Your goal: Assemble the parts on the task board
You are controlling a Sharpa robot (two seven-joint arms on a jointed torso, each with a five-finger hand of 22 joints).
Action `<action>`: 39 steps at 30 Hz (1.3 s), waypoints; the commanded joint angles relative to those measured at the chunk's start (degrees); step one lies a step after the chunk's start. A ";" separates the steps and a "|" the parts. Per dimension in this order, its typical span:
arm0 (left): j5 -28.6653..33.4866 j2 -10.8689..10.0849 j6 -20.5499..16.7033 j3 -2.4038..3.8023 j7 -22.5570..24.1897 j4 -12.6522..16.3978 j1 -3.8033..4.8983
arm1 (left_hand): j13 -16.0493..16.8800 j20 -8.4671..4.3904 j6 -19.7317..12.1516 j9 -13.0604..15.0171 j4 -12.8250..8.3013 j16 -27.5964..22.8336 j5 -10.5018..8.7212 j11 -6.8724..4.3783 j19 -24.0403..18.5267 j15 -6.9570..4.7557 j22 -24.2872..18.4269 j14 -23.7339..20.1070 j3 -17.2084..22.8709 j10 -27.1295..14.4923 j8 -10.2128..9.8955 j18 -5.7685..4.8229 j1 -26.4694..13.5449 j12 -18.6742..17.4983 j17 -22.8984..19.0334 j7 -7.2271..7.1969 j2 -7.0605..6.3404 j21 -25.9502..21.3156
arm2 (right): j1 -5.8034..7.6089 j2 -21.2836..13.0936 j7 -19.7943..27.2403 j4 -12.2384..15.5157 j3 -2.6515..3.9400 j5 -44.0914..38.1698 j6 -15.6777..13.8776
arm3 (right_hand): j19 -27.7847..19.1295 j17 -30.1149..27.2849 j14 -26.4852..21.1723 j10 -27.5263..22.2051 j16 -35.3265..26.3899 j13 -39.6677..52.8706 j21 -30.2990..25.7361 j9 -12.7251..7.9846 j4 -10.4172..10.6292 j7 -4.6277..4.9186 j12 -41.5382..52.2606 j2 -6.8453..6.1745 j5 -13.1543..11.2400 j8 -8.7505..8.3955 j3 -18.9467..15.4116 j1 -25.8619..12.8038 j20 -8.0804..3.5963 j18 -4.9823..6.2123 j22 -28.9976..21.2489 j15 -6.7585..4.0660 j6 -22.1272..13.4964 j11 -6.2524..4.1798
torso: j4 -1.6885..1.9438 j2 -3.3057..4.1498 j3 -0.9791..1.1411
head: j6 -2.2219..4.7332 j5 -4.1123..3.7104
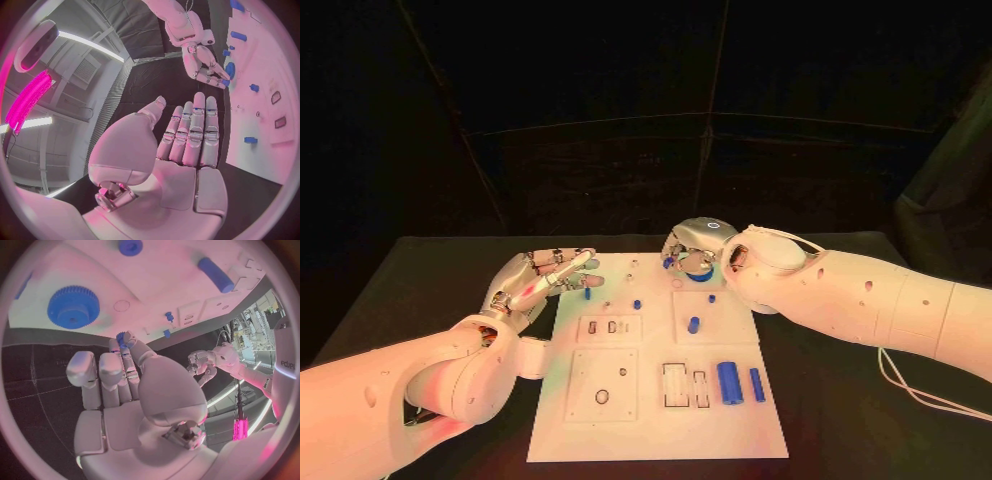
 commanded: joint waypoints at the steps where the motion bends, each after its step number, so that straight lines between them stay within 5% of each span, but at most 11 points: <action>1: -0.37 0.16 0.87 0.05 0.04 0.04 0.09 | -0.08 0.13 0.06 -0.08 -0.25 -0.24 0.23 0.25 0.17 0.27 -0.10 0.07 0.27 0.06 -0.29 0.40 0.41 -0.36 0.10 0.23 0.30 -0.33 | 0.23 1.70 -1.49 -1.64 0.07 1.09 -3.69 | 0.08 0.03 0.41 -0.18 0.28 -0.02 0.29 -0.04 0.02 0.28 -0.06 -0.39 -0.07 -0.30 0.86 -0.68 0.29 -0.63 0.10 0.16 -0.19 0.48 | 0.32 0.15 0.00 | 0.03 -0.08; 12: -0.37 0.49 1.04 0.05 -0.06 -0.16 0.11 | -0.08 0.13 0.06 -0.08 -0.25 -0.24 0.23 0.25 0.17 0.27 -0.10 0.07 0.27 0.06 -0.29 0.40 0.41 -0.36 0.10 0.23 0.30 -0.33 | 0.31 6.90 -1.59 -6.43 0.09 1.20 -3.28 | -0.02 0.19 0.33 -0.71 0.79 -0.03 0.54 -0.06 0.31 0.36 -0.07 -1.38 -0.03 -0.32 3.18 -1.69 0.42 -0.64 0.35 0.29 -0.66 0.63 | 1.20 0.48 -0.25 | 0.04 -0.59; 39: -0.37 0.60 1.34 0.05 -0.42 -0.24 0.31 | -0.08 0.12 0.08 -0.08 -0.38 -0.34 0.23 0.25 0.20 0.27 -0.15 0.10 0.42 0.08 -0.36 0.40 0.47 -0.45 0.16 0.22 0.34 -0.37 | 0.33 11.19 -2.98 -10.86 0.07 0.07 0.94 | -0.52 -0.55 0.01 -1.75 0.81 -0.06 0.55 -0.11 1.22 0.52 -0.13 -3.30 -0.50 -0.40 5.61 -3.35 0.66 -0.56 0.10 0.54 -1.60 0.89 | 1.17 0.91 -0.32 | -0.09 -0.64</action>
